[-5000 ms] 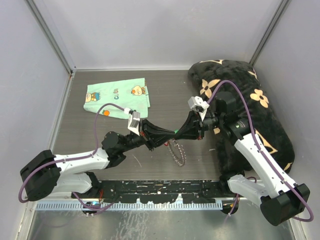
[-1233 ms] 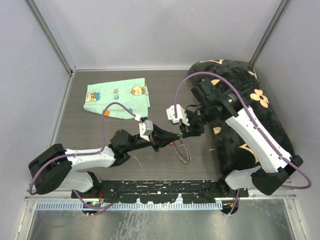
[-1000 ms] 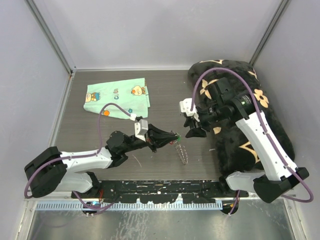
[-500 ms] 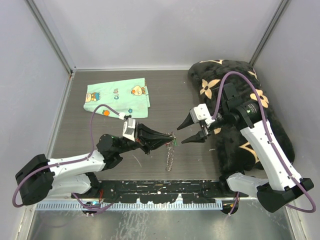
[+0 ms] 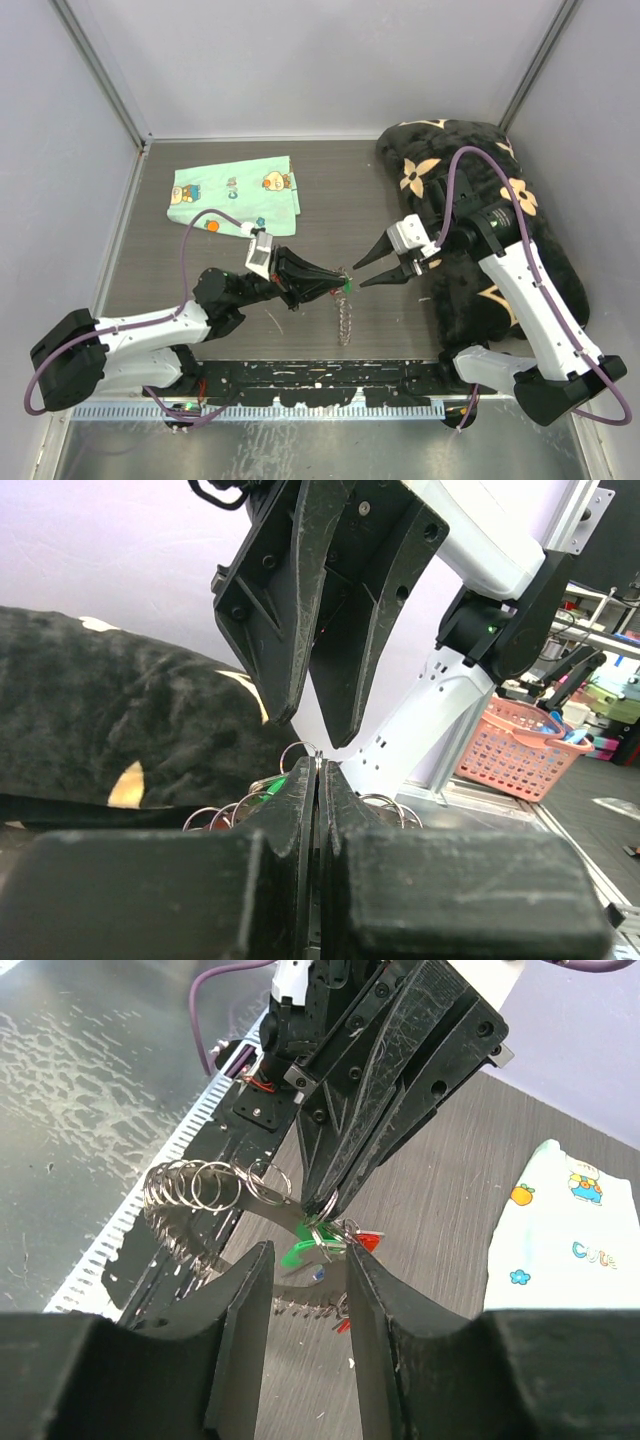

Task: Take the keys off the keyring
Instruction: Remove the key from the keyring.

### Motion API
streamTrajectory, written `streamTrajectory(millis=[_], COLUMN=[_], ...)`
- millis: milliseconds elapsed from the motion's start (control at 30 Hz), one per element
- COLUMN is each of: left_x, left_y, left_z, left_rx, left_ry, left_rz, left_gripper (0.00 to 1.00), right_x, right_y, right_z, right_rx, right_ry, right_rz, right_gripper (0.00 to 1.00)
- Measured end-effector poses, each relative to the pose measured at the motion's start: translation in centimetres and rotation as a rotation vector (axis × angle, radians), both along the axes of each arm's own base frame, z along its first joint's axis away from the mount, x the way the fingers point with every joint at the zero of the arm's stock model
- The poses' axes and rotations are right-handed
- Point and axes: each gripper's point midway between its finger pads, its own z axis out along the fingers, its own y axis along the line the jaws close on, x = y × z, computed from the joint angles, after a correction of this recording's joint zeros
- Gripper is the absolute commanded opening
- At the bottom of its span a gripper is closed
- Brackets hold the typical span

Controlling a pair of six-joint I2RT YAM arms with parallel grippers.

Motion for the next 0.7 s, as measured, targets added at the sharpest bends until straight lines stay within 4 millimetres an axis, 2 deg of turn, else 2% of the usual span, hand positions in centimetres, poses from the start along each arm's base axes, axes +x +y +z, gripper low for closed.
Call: streamTrajectory(millis=[200, 467, 700], left_x=[0.0, 0.0, -0.1], left_y=[-0.4, -0.8, -0.8], left_z=[-0.8, -1.3, -1.2], left_rx=[0.020, 0.033, 0.028], left_ry=[0.036, 0.065, 0.074], left_rz=[-0.023, -0.042, -0.048], left_gripper=[0.00, 0.00, 0.00], right_x=[-0.3, -0.4, -0.2], right_y=[0.2, 0.4, 0.4], right_z=[-0.7, -1.0, -1.5], right_rx=[-0.009, -0.016, -0.031], right_ry=[0.015, 0.002, -0.015], right_rz=[0.013, 0.026, 0.017], right_gripper=[0.39, 0.32, 0.29])
